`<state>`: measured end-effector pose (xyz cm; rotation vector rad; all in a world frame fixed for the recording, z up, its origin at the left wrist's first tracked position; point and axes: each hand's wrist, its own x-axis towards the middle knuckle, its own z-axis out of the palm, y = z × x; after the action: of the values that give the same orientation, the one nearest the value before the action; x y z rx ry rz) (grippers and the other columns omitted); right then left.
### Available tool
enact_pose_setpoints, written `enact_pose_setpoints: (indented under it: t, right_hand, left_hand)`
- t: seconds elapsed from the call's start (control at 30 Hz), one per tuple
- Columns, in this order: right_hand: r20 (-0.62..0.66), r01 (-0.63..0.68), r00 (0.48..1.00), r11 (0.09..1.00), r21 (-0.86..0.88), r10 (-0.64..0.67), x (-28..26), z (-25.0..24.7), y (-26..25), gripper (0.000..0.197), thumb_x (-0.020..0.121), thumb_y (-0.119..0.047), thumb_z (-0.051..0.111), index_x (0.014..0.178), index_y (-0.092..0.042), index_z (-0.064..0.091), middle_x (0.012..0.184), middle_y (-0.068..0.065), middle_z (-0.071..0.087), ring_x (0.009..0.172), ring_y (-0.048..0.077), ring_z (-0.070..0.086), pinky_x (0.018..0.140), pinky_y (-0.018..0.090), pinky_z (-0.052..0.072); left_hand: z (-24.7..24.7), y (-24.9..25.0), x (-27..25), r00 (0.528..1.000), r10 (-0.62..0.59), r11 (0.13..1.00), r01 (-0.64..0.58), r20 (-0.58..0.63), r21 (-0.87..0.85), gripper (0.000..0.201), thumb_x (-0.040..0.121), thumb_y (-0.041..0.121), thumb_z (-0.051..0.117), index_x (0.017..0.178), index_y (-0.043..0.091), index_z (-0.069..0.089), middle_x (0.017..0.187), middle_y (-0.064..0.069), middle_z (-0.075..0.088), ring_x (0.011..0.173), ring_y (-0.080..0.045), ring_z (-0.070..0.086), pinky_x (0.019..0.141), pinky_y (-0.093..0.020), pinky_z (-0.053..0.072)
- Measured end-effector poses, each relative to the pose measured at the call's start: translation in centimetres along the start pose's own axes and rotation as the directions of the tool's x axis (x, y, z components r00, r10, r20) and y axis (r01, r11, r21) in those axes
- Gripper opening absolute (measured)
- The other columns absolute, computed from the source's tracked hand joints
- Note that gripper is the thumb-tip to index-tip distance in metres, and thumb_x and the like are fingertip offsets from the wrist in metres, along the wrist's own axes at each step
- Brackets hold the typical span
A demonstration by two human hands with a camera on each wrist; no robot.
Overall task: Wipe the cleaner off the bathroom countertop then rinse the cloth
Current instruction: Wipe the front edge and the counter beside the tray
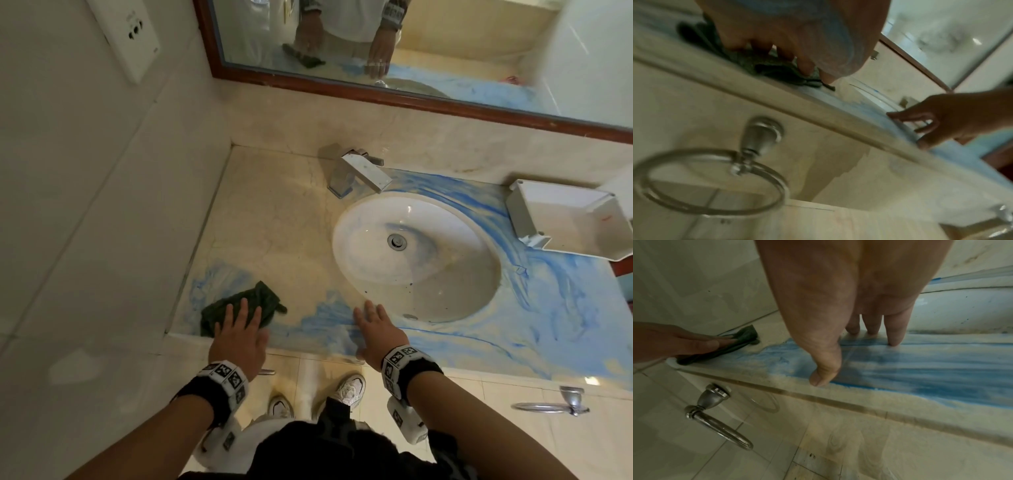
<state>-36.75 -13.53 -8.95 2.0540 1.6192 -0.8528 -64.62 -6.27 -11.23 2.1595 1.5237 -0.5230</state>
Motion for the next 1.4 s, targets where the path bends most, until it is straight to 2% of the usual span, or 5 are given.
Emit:
enact_pose_setpoints:
  t: [0.17, 0.27, 0.77, 1.17, 1.4]
  right_hand:
    - [-0.003, 0.005, 1.0, 1.0, 0.006, -0.005, 0.1, 0.1, 0.1, 0.097, 0.087, -0.03, 0.068, 0.156, -0.026, 0.0, 0.163, 0.003, -0.012, 0.15, 0.028, -0.006, 0.112, 0.047, 0.033]
    - [-0.015, 0.019, 1.0, 1.0, 0.009, -0.019, 0.2, 0.2, 0.3, 0.096, 0.087, -0.03, 0.068, 0.155, -0.026, 0.002, 0.163, 0.003, -0.01, 0.149, 0.029, -0.005, 0.112, 0.047, 0.035]
    - [-0.016, 0.023, 1.0, 1.0, -0.002, -0.023, 0.5, 0.4, 0.5, 0.097, 0.086, -0.033, 0.069, 0.156, -0.026, 0.002, 0.163, 0.004, -0.01, 0.15, 0.029, -0.004, 0.113, 0.045, 0.032]
    - [-0.039, 0.024, 0.999, 0.999, 0.039, -0.023, 0.7, 0.7, 0.8, 0.099, 0.083, -0.033, 0.073, 0.155, -0.027, 0.004, 0.163, 0.001, -0.009, 0.15, 0.027, -0.004, 0.114, 0.044, 0.031]
    - [-0.051, 0.018, 0.999, 1.0, 0.019, -0.017, 1.0, 0.7, 0.5, 0.098, 0.081, -0.034, 0.075, 0.154, -0.026, 0.01, 0.163, 0.003, -0.005, 0.15, 0.029, -0.001, 0.11, 0.047, 0.037]
  left_hand:
    - [1.8, 4.2, -1.6, 0.981, 0.163, 0.984, -0.169, 0.102, 0.053, 0.068, 0.088, 0.055, 0.018, 0.143, 0.027, 0.048, 0.157, -0.004, 0.029, 0.141, -0.035, 0.033, 0.106, -0.057, 0.034]
    - [2.3, 3.2, -1.3, 0.964, 0.252, 0.963, -0.259, 0.084, 0.078, 0.079, 0.085, 0.063, -0.005, 0.153, 0.034, 0.022, 0.161, 0.007, -0.002, 0.15, -0.025, 0.004, 0.117, -0.049, 0.014]
    - [3.7, 2.8, -2.4, 0.977, 0.205, 0.974, -0.21, 0.063, 0.081, 0.065, 0.09, 0.06, 0.026, 0.144, 0.029, 0.045, 0.158, -0.001, 0.026, 0.143, -0.033, 0.03, 0.109, -0.054, 0.031]
    - [2.3, -0.7, -2.0, 0.999, -0.038, 0.997, 0.036, -0.02, -0.073, 0.076, 0.091, 0.059, 0.008, 0.145, 0.019, 0.044, 0.156, -0.011, 0.03, 0.142, -0.042, 0.027, 0.109, -0.061, 0.027]
    - [3.5, 3.6, -2.1, 0.977, 0.214, 0.974, -0.214, 0.017, 0.077, 0.094, 0.073, 0.067, -0.024, 0.155, 0.031, 0.004, 0.161, 0.002, -0.015, 0.149, -0.028, -0.012, 0.118, -0.048, -0.002]
